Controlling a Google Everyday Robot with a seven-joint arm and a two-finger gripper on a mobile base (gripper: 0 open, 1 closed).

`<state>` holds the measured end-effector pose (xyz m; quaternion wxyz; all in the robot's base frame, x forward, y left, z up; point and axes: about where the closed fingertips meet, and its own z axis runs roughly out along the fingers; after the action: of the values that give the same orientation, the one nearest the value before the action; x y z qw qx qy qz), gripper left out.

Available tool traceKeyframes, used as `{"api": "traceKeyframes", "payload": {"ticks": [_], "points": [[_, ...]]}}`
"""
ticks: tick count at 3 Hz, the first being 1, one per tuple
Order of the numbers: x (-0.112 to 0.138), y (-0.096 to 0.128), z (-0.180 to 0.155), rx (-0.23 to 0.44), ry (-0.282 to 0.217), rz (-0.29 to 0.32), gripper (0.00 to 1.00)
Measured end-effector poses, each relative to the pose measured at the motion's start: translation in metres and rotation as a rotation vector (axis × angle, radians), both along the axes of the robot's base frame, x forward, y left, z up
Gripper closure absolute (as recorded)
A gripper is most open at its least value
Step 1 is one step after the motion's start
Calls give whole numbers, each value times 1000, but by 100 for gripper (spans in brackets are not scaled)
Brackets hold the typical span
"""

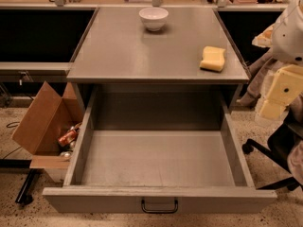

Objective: Place sponge into top drawer

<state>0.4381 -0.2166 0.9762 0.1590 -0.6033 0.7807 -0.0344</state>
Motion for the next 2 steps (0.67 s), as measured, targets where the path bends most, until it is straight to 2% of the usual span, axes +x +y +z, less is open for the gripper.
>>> {"api": "traceKeyframes", "payload": {"ticks": [1, 2], "points": [[0, 0, 0, 0, 0, 0, 0], [30, -6, -6, 70, -24, -42, 0]]}}
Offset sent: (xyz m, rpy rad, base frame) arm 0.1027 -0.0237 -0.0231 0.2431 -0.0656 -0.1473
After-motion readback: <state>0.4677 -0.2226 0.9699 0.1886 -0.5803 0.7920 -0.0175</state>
